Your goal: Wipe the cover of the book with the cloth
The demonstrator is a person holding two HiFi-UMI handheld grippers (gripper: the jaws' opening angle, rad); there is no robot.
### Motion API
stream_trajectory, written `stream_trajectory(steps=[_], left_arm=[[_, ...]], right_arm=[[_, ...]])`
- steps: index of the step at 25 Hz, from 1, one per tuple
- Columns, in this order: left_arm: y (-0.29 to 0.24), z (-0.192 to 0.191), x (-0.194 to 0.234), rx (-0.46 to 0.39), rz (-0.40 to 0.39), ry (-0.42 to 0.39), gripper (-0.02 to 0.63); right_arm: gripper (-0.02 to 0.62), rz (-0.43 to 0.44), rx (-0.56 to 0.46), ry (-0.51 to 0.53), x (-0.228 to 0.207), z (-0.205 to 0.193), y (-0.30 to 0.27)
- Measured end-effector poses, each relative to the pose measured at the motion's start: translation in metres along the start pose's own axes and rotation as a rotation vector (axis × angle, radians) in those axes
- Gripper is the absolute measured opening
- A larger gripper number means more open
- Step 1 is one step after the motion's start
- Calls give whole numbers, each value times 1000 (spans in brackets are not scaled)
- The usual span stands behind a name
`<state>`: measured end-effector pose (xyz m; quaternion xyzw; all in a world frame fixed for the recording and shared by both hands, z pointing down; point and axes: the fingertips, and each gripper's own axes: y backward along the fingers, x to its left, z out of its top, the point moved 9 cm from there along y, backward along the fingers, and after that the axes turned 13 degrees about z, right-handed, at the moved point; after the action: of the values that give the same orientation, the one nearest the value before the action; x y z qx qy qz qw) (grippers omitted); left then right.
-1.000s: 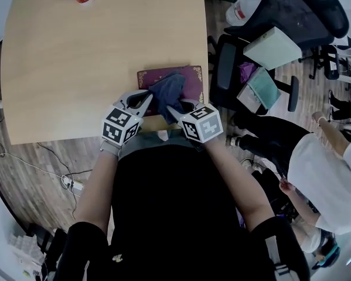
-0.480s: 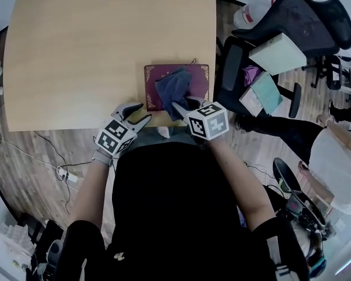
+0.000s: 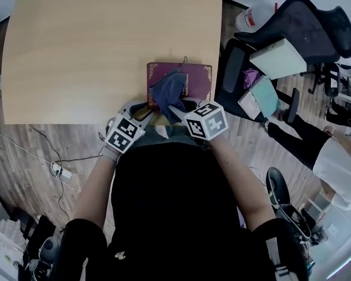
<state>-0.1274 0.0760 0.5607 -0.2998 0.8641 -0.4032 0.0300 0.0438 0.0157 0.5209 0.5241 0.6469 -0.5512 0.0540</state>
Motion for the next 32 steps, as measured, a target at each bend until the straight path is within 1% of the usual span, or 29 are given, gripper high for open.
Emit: stream_trajectory(steps=[4,6,13,20,26,32], left_arm=[[1,1,0,-5,4,-4,132],[1,0,-1,-2,8,-7,130],[1,-3,-1,-6,16,-14,129],[1,-4,-2,-12,23,-16,125],[2,-4,-3,-16,37,-19,124],[3,-5,-3,-13,43,-18,123]], right_arm=[[97,38,34,24,11,8,-15],[97,52,34,26,14,13,-21],[98,99,-39,-83,10,33,-35],[101,85,-98,-96,-2,59,-39],[101,69,-194,-152,-21,80,-33],[101,54,-280,-217,-36,90,-24]])
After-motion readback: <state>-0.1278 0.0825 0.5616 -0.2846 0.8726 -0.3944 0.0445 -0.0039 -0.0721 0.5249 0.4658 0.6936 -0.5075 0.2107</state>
